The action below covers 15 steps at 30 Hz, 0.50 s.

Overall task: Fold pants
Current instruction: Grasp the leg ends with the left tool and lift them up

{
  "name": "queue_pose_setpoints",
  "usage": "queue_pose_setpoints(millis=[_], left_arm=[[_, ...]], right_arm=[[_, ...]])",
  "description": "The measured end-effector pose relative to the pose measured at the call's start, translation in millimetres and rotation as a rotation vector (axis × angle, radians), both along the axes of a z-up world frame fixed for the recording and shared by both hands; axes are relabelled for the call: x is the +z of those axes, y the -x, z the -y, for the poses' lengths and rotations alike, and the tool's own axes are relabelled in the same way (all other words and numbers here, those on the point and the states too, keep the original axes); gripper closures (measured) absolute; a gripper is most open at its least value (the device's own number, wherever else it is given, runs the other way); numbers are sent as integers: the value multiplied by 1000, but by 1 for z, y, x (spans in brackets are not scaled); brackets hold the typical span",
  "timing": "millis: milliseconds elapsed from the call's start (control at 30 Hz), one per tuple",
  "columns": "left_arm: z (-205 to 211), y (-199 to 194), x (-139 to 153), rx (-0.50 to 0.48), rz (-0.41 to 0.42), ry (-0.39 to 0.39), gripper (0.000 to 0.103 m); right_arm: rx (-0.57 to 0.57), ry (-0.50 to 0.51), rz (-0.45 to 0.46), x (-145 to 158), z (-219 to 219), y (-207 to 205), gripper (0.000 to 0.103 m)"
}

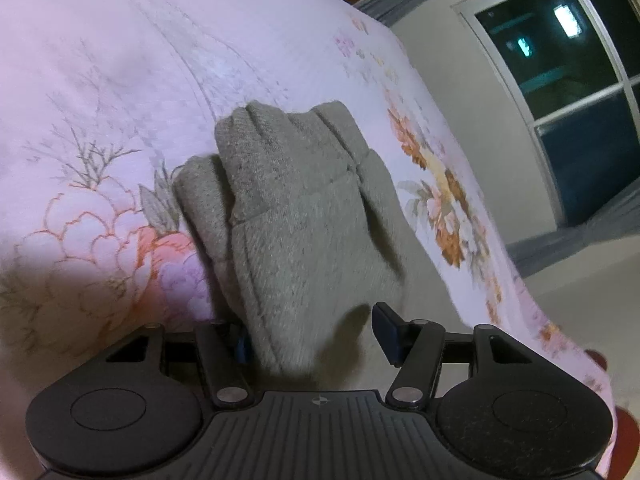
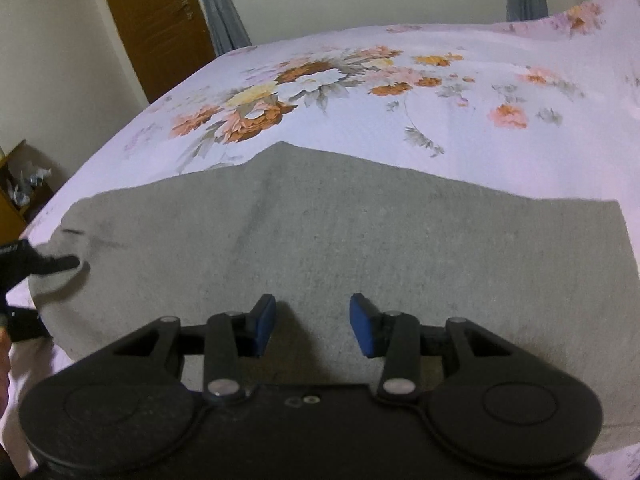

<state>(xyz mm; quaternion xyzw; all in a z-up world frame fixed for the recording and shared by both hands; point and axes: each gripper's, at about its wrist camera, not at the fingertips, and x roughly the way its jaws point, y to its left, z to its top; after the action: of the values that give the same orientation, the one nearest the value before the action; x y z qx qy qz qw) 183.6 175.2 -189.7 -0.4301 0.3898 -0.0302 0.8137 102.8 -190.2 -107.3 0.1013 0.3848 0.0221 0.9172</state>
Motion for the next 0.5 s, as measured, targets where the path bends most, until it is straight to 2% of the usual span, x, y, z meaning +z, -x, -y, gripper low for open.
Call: queue_pose_setpoints(millis=[100, 200, 267, 333, 367, 400, 467, 500], left_arm=[[0, -4, -2, 19, 11, 34, 45], [3, -12, -6, 52, 19, 77, 45], [11, -20, -7, 50, 21, 66, 45], [13, -25, -7, 36, 24, 48, 46], [11, -24, -6, 32, 24, 43, 51], [11, -25, -6, 35, 11, 23, 62], [6, -23, -7, 39, 12, 19, 68], [7, -22, -6, 41, 11, 8, 70]], right_arm=[[-18, 7, 34, 8, 3, -5, 61], [-32, 5, 18, 3, 5, -14, 61], [-14, 24, -16, -7, 2, -20, 60], [-14, 31, -6, -4, 1, -19, 61], [-25, 22, 6, -1, 2, -19, 63], [-38, 13, 26, 2, 5, -17, 63], [-66, 24, 50, 5, 8, -17, 62], [-68, 32, 29, 0, 9, -20, 62]])
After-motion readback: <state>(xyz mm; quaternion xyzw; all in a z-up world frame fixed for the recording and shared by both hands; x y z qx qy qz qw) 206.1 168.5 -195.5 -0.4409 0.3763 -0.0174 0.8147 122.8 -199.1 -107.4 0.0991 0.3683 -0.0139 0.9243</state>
